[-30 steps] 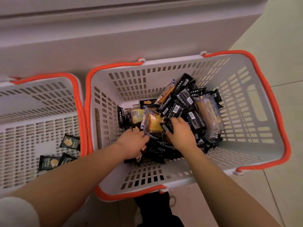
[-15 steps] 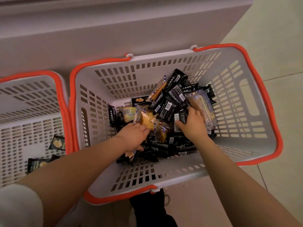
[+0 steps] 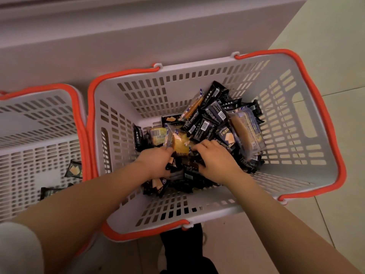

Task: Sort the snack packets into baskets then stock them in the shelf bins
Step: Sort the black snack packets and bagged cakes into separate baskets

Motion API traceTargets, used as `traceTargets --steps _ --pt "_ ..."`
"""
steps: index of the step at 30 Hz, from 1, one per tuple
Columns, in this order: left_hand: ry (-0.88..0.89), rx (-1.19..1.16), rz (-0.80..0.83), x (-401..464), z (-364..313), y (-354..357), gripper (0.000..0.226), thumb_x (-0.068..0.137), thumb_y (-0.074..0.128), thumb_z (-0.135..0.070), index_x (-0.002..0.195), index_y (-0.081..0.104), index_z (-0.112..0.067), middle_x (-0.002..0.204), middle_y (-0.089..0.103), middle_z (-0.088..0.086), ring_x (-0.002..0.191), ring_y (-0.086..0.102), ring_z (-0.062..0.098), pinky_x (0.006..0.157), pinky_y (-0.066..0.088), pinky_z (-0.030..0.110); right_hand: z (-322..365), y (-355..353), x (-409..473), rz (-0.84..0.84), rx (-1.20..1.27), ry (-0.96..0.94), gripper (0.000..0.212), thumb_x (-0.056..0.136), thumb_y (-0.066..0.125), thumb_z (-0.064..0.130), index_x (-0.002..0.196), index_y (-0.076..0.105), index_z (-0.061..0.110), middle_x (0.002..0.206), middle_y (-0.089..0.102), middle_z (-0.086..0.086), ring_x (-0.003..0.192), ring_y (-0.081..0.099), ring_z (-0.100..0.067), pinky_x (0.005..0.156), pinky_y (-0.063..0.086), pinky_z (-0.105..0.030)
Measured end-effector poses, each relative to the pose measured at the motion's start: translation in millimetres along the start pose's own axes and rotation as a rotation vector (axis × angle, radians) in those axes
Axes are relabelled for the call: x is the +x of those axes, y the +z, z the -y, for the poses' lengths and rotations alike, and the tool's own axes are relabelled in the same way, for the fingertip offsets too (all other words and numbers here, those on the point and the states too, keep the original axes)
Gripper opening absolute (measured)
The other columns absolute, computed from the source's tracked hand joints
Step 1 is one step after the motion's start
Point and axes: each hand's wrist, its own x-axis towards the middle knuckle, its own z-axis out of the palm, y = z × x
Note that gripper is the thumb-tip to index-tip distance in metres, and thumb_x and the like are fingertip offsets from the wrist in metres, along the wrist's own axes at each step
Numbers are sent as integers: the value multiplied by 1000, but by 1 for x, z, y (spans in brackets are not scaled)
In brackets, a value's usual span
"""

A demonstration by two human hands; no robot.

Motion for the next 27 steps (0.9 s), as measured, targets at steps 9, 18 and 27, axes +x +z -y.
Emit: traceTargets --steps 9,18,27 --pt "-101 -138 -239 -36 31 -36 41 82 61 -41 110 42 -17 72 42 -12 65 45 9 43 32 23 15 18 13 187 -244 47 70 79 70 25 135 30 9 134 43 -13 121 44 -30 98 38 -38" --pt "-95 -181 -296 -64 29 -39 41 83 60 -41 111 43 -17 68 36 -14 66 47 12 52 38 24 23 19 22 193 -279 113 56 79 66 16 128 39 14 112 61 -5 102 59 -26 74 39 -34" --pt "-116 -500 -622 -121 26 -52 37 79 66 -41 106 49 -20 78 58 -7 69 57 10 54 46 28 39 -30 -7 -81 44 324 53 79 71 35 121 42 20 100 64 -2 85 62 -23 58 49 -33"
